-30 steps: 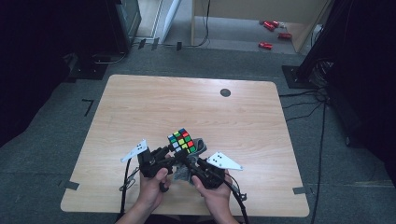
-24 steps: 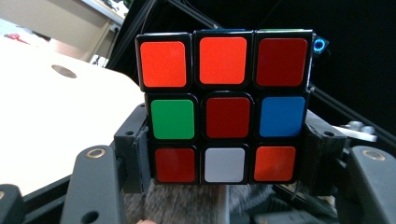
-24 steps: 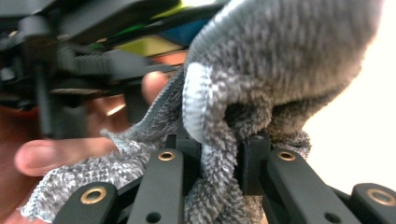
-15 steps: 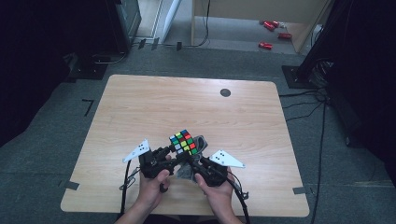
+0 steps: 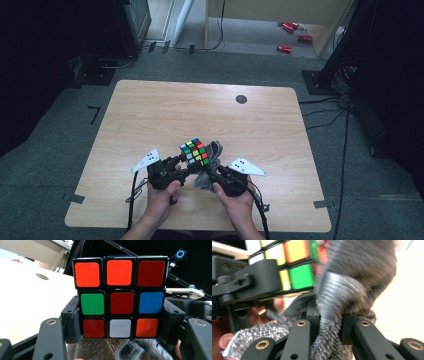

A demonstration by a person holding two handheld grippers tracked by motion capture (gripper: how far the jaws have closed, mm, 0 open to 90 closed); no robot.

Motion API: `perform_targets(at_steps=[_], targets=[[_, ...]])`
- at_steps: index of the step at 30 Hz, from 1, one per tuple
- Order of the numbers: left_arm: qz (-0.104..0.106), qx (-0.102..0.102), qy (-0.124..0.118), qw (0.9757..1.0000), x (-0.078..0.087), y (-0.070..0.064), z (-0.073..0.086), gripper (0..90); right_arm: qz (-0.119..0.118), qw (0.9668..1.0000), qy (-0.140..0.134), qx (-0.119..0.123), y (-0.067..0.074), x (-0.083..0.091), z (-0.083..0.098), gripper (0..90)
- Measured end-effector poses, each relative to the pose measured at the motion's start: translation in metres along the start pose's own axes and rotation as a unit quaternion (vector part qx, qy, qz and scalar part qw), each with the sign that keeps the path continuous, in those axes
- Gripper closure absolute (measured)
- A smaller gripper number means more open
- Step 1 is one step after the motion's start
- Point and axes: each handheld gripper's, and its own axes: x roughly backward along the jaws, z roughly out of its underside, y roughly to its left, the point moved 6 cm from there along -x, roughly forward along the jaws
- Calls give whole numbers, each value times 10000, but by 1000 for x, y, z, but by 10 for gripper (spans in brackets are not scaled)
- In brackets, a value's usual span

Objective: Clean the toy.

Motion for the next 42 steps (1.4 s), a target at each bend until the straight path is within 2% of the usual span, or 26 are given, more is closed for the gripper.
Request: perform_targets(at_steps=[1,3,5,7,8,10,12,14,17,18,21,24,26,29,31,33,35,37,39,42], targets=[[12,-11,23,10000,0,0,0,347,-64,10000,59,25,3,-1,2,755],[17,-53,92,9999,0,0,-2,347,-398,9991,144,53,9,-4,5,755],[-16,-69,131,9999,1,2,-3,347,-671,9970,306,249,17,-7,9,754],[-56,-53,133,9999,3,5,-6,346,-740,9944,543,514,21,-10,11,752],[-67,-29,87,9999,5,6,-8,347,-660,9940,628,605,19,-9,11,750],[-108,-17,12,9999,9,10,-13,347,-340,9952,627,663,6,-6,7,750],[-143,23,-67,9999,13,13,-17,346,173,9960,531,703,-15,1,1,749],[-178,23,-91,9998,15,16,-20,347,738,9929,464,813,-36,10,-5,748],[-207,-3,-59,9998,16,19,-20,346,1322,9841,529,1066,-61,18,-8,739],[-205,11,-49,9998,16,19,-20,346,1458,9811,609,1113,-68,19,-6,735],[-220,-16,5,9998,14,19,-18,346,1696,9754,884,1091,-86,17,3,725],[-267,-43,98,9996,13,20,-15,346,1898,9681,1162,1148,-98,13,17,710],[-316,-27,130,9994,12,21,-14,346,1930,9661,1284,1140,-103,9,24,680],[-358,-101,207,9991,11,22,-12,346,1799,9706,1179,1084,-104,8,25,536],[-416,-132,225,9988,11,22,-12,346,1723,9741,955,1108,-102,10,19,450],[-503,-243,297,9980,10,22,-10,346,1579,9794,714,1035,-97,13,13,406],[-675,-448,409,9959,9,24,-8,346,1483,9823,531,1014,-91,16,6,391],[-880,-710,550,9921,8,25,-4,346,1460,9830,400,1037,-85,18,0,386],[-1070,-1001,716,9866,6,27,0,346,1437,9842,326,982,-80,20,-5,380],[-1342,-1442,975,9755,3,31,8,346,1247,9882,187,871,-69,21,-12,379]])
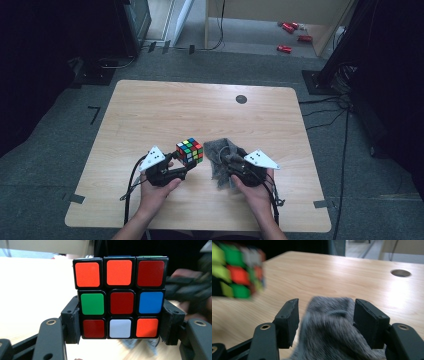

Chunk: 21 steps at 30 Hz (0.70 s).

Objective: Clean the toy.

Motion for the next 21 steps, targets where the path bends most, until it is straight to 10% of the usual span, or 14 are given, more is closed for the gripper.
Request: perform_targets(at_steps=[3,8,16,21], targets=[[-84,-194,147,9997,-4,-2,5,346,-185,9998,-92,16,12,3,-7,369],[368,377,130,9985,-2,-1,0,346,-461,9975,-177,508,29,3,-8,364],[939,374,597,9931,12,10,-15,346,-1093,9861,-523,1141,39,-3,-1,349],[1563,742,770,9819,15,23,-18,346,-1172,9791,-607,1548,47,-6,4,323]])
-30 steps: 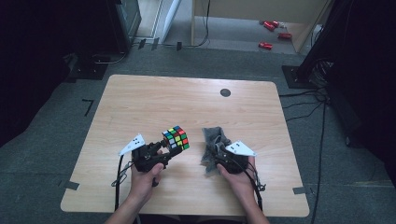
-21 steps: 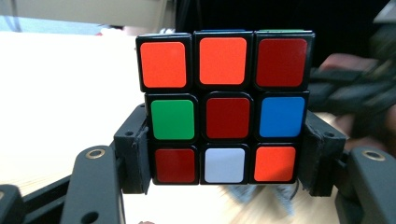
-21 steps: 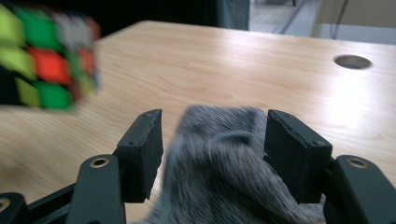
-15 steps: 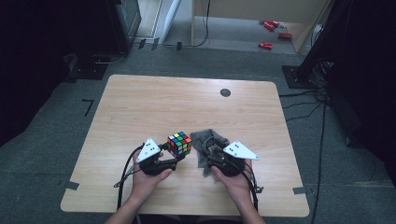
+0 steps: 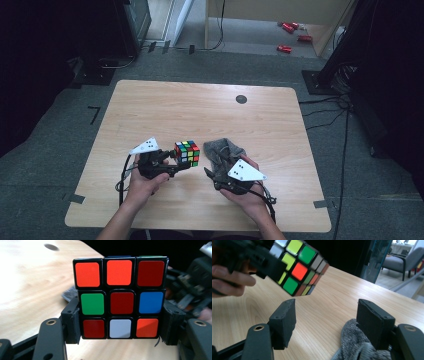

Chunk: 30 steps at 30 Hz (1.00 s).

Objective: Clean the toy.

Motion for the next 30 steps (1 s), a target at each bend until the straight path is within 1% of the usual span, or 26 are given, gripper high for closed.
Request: perform_targets(at_steps=[1,2,4,7,8,10,11,14,17,19,20,21,22,26,27,29,30], targets=[[102,59,50,9999,1,1,0,346,-30,10000,-30,76,2,-1,0,322],[165,77,112,9998,1,2,0,346,-61,9998,-65,161,4,-2,0,318],[272,61,315,9991,0,3,1,346,-130,9992,-136,344,9,-4,0,305],[443,-12,685,9967,-4,1,4,346,-173,9980,-175,580,14,-7,2,286],[479,-60,774,9958,-5,1,4,346,-190,9973,-199,677,16,-8,2,279],[578,-44,907,9942,-7,0,6,346,-219,9961,-203,826,18,-9,4,269],[601,-44,957,9936,-7,0,6,346,-197,9954,-225,914,19,-10,4,258],[823,103,1015,9914,-7,0,7,347,-238,9922,-285,1189,23,-12,5,238],[1053,251,1067,9884,-6,0,7,346,-266,9880,-352,1477,26,-14,7,237],[1100,278,1097,9875,-6,-1,7,346,-183,9858,-383,1623,27,-16,8,235],[1141,318,1129,9865,-7,-1,8,346,-113,9842,-411,1717,27,-17,8,233],[1167,353,1160,9857,-7,-2,8,346,-93,9826,-437,1803,27,-18,9,234],[1196,348,1185,9851,-8,-2,8,346,-107,9818,-464,1838,28,-18,9,241],[1315,441,1309,9816,-10,-6,9,346,-162,9777,-552,2021,31,-19,9,269],[1363,483,1328,9805,-11,-7,9,346,-170,9773,-561,2036,32,-19,9,276],[1418,502,1381,9789,-12,-8,10,346,-193,9759,-604,2089,33,-20,9,291],[1407,534,1398,9787,-12,-8,10,346,-190,9754,-607,2108,34,-20,9,289]])
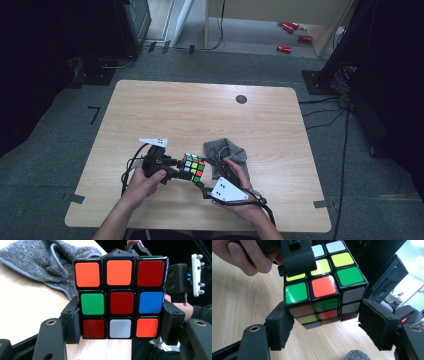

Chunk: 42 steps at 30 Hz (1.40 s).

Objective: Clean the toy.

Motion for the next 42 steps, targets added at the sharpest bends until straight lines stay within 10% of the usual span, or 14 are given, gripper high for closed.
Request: perform_targets(at_steps=[12,26,34,42], targets=[[306,163,44,9994,-2,-1,0,337,-6,9991,44,428,4,2,-2,344],[-124,-487,-616,9968,8,-5,-7,281,-68,9995,153,-252,-8,9,-1,347],[-712,-988,-1829,9756,41,-3,-17,254,118,9960,287,-840,-27,18,6,347],[-1921,-1650,-2117,9440,34,5,-13,246,259,9825,18,-1846,-46,27,-3,347]])
